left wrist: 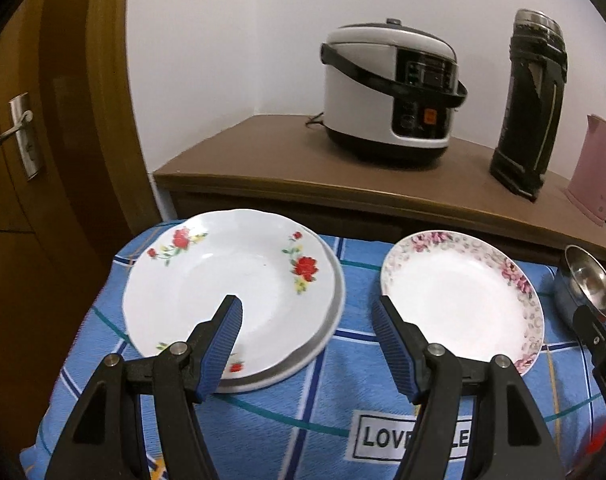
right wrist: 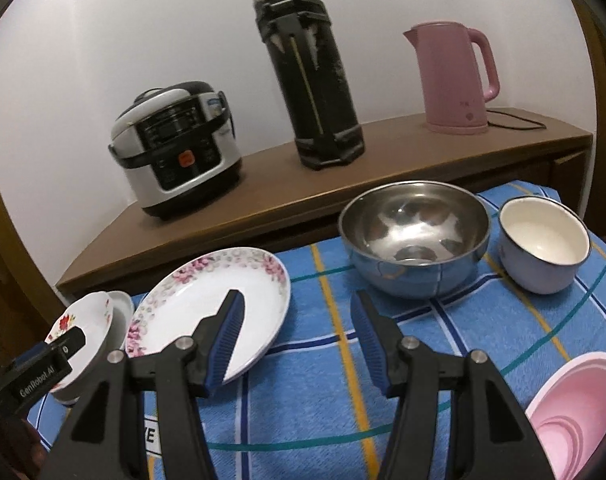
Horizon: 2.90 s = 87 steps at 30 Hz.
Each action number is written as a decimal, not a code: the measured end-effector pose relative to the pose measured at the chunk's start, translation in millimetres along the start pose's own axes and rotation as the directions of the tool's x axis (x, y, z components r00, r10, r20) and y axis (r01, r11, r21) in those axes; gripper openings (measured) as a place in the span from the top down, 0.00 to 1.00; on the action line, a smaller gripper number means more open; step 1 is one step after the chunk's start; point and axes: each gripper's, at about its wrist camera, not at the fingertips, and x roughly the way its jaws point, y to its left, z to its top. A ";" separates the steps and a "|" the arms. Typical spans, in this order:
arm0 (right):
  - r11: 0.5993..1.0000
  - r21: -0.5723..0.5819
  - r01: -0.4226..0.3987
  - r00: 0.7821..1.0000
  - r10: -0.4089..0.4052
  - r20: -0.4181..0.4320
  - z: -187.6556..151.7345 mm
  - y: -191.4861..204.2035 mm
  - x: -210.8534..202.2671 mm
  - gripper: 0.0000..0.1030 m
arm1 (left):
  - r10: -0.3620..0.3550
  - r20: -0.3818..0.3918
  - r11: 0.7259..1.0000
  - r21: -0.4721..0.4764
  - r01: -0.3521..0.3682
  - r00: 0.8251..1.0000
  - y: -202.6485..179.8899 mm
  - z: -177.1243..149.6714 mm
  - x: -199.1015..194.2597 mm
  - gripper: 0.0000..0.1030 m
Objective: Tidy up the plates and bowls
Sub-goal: 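Move the left gripper to the rim of the pink floral plate, then grasp the pink floral plate rim with the left gripper and lift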
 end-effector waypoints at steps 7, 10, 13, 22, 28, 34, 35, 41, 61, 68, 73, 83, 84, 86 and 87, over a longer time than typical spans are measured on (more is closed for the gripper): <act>0.999 0.034 0.015 1.000 -0.015 -0.020 4.4 -7.1 11.6 0.45 | -0.076 -0.053 0.997 0.024 0.077 0.996 -24.2 6.2 17.4 0.33; 0.999 0.042 0.008 0.999 -0.006 -0.045 5.3 -8.5 19.0 0.45 | -0.099 -0.071 0.995 0.025 0.101 0.992 -33.2 8.4 23.2 0.33; 0.999 0.052 -0.010 0.997 0.013 -0.070 6.5 -8.3 26.8 0.45 | -0.111 -0.094 0.994 0.014 0.113 0.989 -38.9 10.5 30.7 0.33; 0.995 0.078 -0.064 0.973 0.080 -0.216 -0.5 -2.9 64.2 0.61 | -0.128 -0.122 0.992 -0.005 0.129 0.984 -45.6 12.5 49.1 0.33; 0.990 0.115 -0.084 0.950 0.115 -0.290 -3.6 0.6 81.7 0.74 | -0.135 -0.132 0.991 -0.010 0.135 0.982 -45.7 9.6 56.1 0.33; 0.993 0.082 -0.090 0.945 0.111 -0.309 -1.6 10.8 86.5 0.85 | -0.138 -0.141 0.990 -0.013 0.138 0.980 -45.4 8.5 59.8 0.33; 0.993 0.078 -0.088 0.944 0.109 -0.310 -1.8 11.1 86.1 0.85 | -0.136 -0.141 0.991 -0.013 0.135 0.981 -45.1 8.5 59.9 0.33; 0.997 0.049 -0.066 0.944 0.079 -0.321 -4.0 8.7 76.1 0.86 | -0.133 -0.139 0.991 0.002 0.134 0.981 -45.7 7.3 58.4 0.33; 0.996 0.074 -0.058 0.955 0.077 -0.285 -7.8 -20.7 54.3 0.90 | -0.163 -0.201 0.983 0.048 0.175 0.966 -63.7 -3.2 73.4 0.56; 0.994 0.087 -0.067 0.953 0.090 -0.290 -7.4 -20.6 57.2 0.88 | -0.205 -0.191 0.974 0.057 0.219 0.960 -71.0 -6.2 73.0 0.67; 0.994 0.087 -0.065 0.952 0.088 -0.292 -6.6 -20.2 59.2 0.87 | -0.220 -0.193 0.972 0.038 0.232 0.956 -68.4 -6.7 71.9 0.67; 0.995 0.074 -0.074 0.957 0.091 -0.276 -6.7 -20.5 56.3 0.88 | -0.233 -0.193 0.970 0.028 0.243 0.953 -60.5 -8.9 61.9 0.75; 0.995 0.069 -0.073 0.958 0.089 -0.271 -6.7 -20.1 54.5 0.89 | -0.234 -0.194 0.970 0.024 0.243 0.953 -59.9 -9.1 60.8 0.75; 0.996 0.049 -0.069 0.963 0.080 -0.258 -6.0 -17.3 50.0 0.89 | -0.235 -0.195 0.970 0.019 0.243 0.952 -57.3 -11.0 56.1 0.76; 0.997 0.037 -0.072 0.964 0.079 -0.253 -6.1 -15.2 47.6 0.89 | -0.229 -0.194 0.971 0.020 0.237 0.954 -56.3 -11.8 54.0 0.76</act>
